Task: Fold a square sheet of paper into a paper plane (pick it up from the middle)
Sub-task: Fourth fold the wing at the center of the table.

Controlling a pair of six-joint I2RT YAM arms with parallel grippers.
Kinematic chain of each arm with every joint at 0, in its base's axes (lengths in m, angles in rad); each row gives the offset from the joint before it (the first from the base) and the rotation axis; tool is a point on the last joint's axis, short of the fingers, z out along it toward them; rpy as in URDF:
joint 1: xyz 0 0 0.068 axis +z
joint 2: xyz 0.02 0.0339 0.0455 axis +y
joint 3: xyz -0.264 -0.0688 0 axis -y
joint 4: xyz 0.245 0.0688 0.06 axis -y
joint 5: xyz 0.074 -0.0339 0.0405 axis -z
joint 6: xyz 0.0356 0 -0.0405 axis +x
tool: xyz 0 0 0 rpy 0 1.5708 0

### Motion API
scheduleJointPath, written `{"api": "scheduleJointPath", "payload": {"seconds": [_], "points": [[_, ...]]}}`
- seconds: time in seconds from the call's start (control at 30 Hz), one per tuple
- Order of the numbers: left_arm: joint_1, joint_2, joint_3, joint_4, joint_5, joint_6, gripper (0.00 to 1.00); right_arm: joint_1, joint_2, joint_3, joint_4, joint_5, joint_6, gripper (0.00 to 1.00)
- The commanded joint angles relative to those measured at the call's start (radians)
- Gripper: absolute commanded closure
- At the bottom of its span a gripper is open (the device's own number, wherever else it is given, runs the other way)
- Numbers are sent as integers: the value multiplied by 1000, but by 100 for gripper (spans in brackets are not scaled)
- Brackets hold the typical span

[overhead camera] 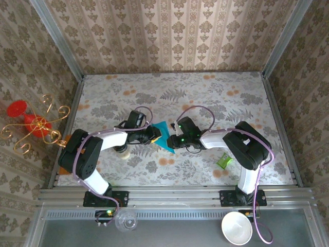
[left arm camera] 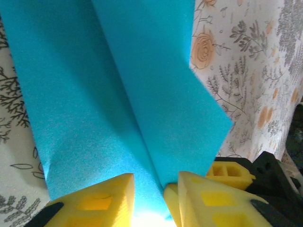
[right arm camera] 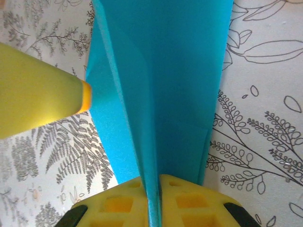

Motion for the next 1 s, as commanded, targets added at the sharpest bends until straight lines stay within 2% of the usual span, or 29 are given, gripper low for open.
{"api": "scheduleJointPath", "payload": {"seconds": [0.0, 0.17, 0.5, 0.73, 0.97], "points": [[-16, 19, 45, 6, 17, 25, 65, -18, 40, -29, 10, -82, 57, 85], [-28, 36, 65, -15, 9, 45, 60, -32, 52, -32, 23, -111, 78, 85], [-37, 77, 115, -75, -8, 78, 58, -46, 75, -30, 24, -137, 103, 85], [-40, 102, 139, -94, -28, 79, 53, -49, 82, -27, 20, -142, 109, 85], [-40, 123, 150, -146, -73, 65, 53, -52, 90, -25, 18, -149, 116, 84]]}}
